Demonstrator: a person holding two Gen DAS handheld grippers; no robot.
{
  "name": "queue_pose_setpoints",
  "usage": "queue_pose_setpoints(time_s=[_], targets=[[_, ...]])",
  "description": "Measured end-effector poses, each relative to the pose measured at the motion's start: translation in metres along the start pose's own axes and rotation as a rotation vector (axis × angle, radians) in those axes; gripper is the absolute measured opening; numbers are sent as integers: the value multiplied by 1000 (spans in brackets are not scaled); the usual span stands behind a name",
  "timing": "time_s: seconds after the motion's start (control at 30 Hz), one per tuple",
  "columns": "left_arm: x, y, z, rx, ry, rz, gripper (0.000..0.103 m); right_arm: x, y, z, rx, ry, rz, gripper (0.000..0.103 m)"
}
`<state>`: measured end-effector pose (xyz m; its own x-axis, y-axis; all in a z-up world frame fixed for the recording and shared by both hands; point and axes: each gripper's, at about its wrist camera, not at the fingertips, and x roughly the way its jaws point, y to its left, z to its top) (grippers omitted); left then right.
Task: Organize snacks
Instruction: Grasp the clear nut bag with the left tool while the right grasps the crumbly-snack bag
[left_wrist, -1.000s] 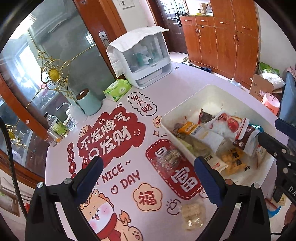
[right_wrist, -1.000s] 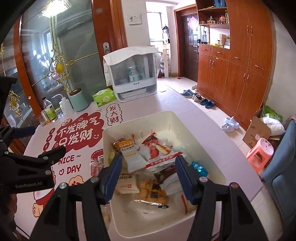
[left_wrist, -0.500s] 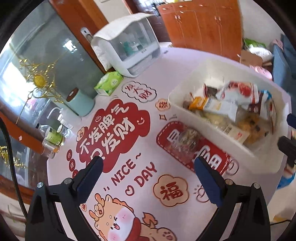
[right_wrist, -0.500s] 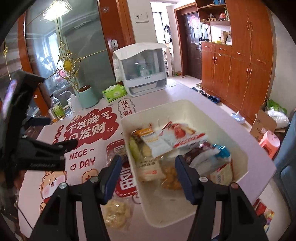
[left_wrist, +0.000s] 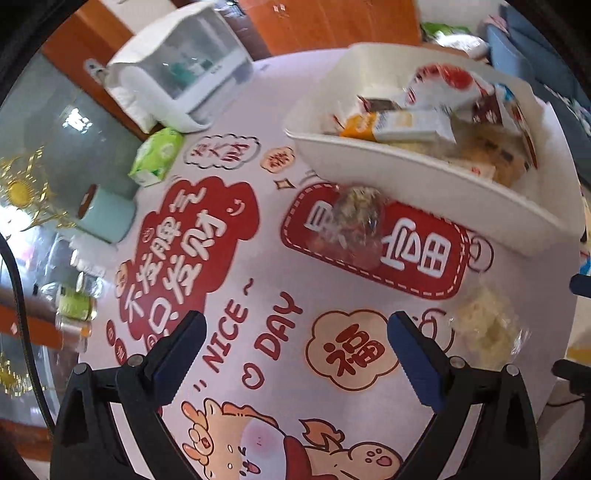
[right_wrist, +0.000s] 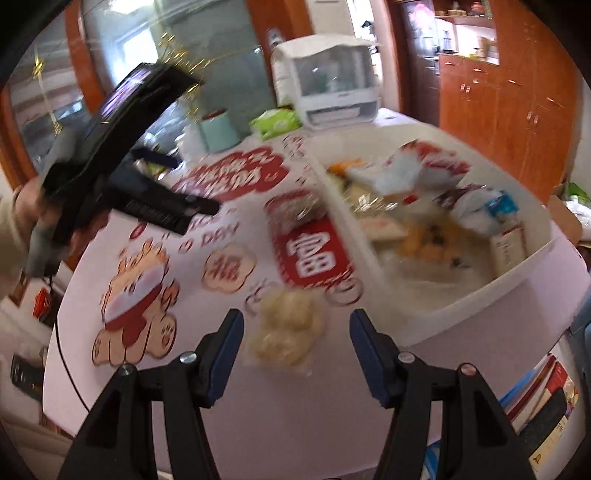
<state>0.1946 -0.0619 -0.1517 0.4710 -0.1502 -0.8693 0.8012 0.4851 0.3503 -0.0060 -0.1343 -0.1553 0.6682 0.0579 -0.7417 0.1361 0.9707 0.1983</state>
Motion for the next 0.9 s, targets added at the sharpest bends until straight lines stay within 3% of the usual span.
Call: queue_pose_setpoints(time_s=[0.27, 0.47, 0.73, 0.9], targets=[[16, -1, 8, 95, 9, -72, 98, 58, 7, 0, 54, 119, -23, 60], [29, -1, 25, 110, 8, -130, 98, 96, 6, -2, 82, 231, -69, 60], [74, -10, 54, 71, 55, -204, 98, 90, 6, -8, -13, 197, -93, 46], [103, -13, 71, 28, 76, -218, 98, 79, -8, -10, -14, 181, -123, 45]])
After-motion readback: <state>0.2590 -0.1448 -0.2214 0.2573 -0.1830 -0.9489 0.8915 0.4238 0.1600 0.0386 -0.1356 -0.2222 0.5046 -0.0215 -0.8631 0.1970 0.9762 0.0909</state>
